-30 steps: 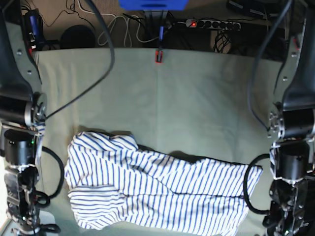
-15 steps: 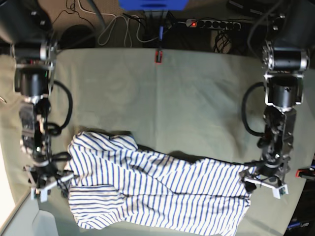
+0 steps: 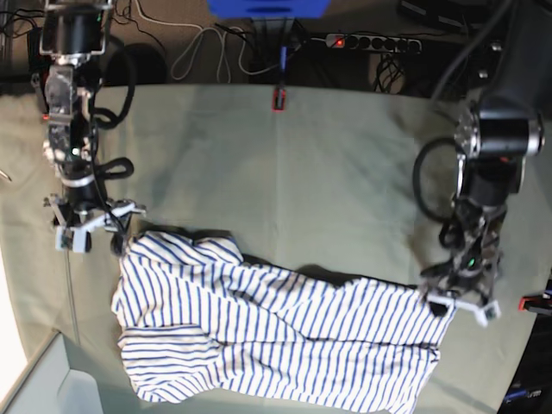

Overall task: Layout the t-shirt on the table in an organized manner, then fold the t-shirt properly
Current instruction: 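Release and regrasp the shirt edge with both grippers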

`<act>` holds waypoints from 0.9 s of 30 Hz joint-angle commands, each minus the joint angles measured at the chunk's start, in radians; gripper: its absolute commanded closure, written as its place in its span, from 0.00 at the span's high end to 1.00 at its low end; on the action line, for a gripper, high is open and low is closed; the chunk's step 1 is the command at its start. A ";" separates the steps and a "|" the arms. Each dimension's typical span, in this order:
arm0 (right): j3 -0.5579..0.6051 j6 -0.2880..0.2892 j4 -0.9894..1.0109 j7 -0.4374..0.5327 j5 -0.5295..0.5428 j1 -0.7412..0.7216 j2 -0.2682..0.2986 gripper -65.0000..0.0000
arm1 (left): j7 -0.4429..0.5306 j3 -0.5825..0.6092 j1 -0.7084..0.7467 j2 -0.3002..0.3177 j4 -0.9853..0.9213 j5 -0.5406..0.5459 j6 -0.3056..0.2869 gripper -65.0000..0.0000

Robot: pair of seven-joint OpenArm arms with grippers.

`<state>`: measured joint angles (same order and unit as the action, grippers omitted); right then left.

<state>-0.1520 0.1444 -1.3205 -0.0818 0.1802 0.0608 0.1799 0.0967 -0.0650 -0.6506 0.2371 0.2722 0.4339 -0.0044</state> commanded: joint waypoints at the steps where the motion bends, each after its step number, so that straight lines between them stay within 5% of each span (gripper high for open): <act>1: -0.007 0.004 -0.014 0.021 -0.001 -0.005 -0.001 0.58 | 0.018 -0.002 -0.018 0.014 0.011 0.000 -0.001 0.80; 16: 0.036 0.005 0.414 0.021 0.000 -0.263 -0.041 0.57 | 0.022 0.000 -0.011 0.028 0.011 0.000 -0.001 0.80; 19: 0.036 0.007 0.439 0.021 0.000 -0.272 -0.050 0.40 | 0.022 0.000 -0.011 0.034 0.011 0.000 -0.001 0.80; 22: 0.035 0.007 0.441 0.023 0.002 -0.266 -0.053 0.00 | 0.024 0.000 -0.015 0.034 0.011 0.000 -0.001 0.80; 27: 0.030 0.007 0.244 0.021 0.003 -0.108 -0.052 0.00 | 0.024 -0.002 -0.016 0.031 0.011 0.000 -0.001 0.80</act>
<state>-0.1188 0.1459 -1.0710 -0.0753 0.1833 -0.0437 0.1184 0.0929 -0.0654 -0.6296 0.2573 0.2684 0.4328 0.0002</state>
